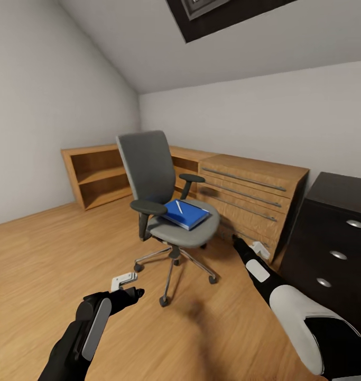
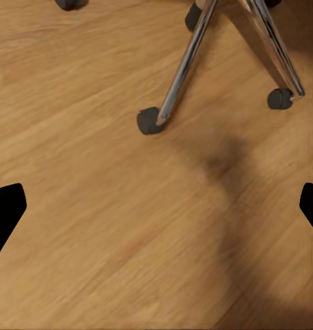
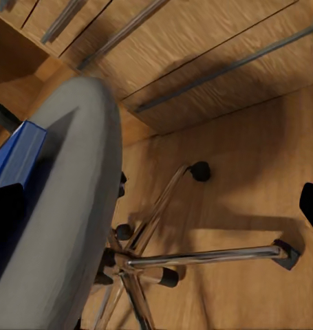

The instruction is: In the bedroom, organize the workspace by keeping the computer under the desk, ensuring the monitor is on the desk, placing the keyboard on the desk next to the monitor, placing the mouse on the desk next to the keyboard, moving the folder from the swivel chair onto the desk next to the mouse, stacking the notebook on top of the folder with the pen on top of the notebook, and positioning the swivel chair next to the desk.

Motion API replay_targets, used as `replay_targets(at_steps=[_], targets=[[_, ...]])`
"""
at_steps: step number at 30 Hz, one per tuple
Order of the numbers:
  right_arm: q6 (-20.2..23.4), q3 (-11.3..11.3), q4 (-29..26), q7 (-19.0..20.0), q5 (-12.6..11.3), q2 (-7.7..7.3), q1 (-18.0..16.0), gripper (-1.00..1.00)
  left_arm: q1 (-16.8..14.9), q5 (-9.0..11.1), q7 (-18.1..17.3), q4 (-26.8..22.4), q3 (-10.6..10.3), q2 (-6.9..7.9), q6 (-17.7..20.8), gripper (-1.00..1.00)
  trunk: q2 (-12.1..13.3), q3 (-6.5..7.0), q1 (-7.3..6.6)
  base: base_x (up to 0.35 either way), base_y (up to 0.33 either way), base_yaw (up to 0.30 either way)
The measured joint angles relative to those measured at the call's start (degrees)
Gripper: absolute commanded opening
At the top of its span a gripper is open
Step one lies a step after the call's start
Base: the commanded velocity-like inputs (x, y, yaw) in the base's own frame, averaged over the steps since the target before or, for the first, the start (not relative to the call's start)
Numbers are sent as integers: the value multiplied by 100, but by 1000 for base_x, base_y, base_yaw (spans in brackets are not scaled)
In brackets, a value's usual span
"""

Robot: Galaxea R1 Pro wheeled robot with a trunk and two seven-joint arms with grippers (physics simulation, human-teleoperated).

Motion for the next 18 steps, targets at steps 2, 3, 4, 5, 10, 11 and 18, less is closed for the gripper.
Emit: replay_targets(at_steps=[2,3,4,5,10,11,18], targets=[[-1,0,3,-1,0,2,0,100,0,0,-2,-4,1,0,-5,100,0,0,0,-33,0,-262],[-1,1,4,-1,0,2,0,100,0,0,-1,-2,1,0,-6,100,0,0,1,-143,0,-262],[-2,4,5,-1,0,3,0,100,0,1,1,-3,1,0,-7,100,0,0,2,-297,0,-261],[-5,6,5,-1,6,3,0,100,0,-1,3,-4,2,0,-9,100,0,0,3,-309,0,-261],[-169,24,-5,10,31,22,0,100,0,-13,19,0,0,0,-12,100,0,0,3,-278,0,-261],[-230,27,-6,11,38,24,0,100,0,-13,22,1,-2,0,-13,100,0,0,2,-215,0,-262],[-1131,102,-588,-31,843,290,349,100,0,-22,31,2,1,12,-21,100,0,0,0,-75,0,-262]])
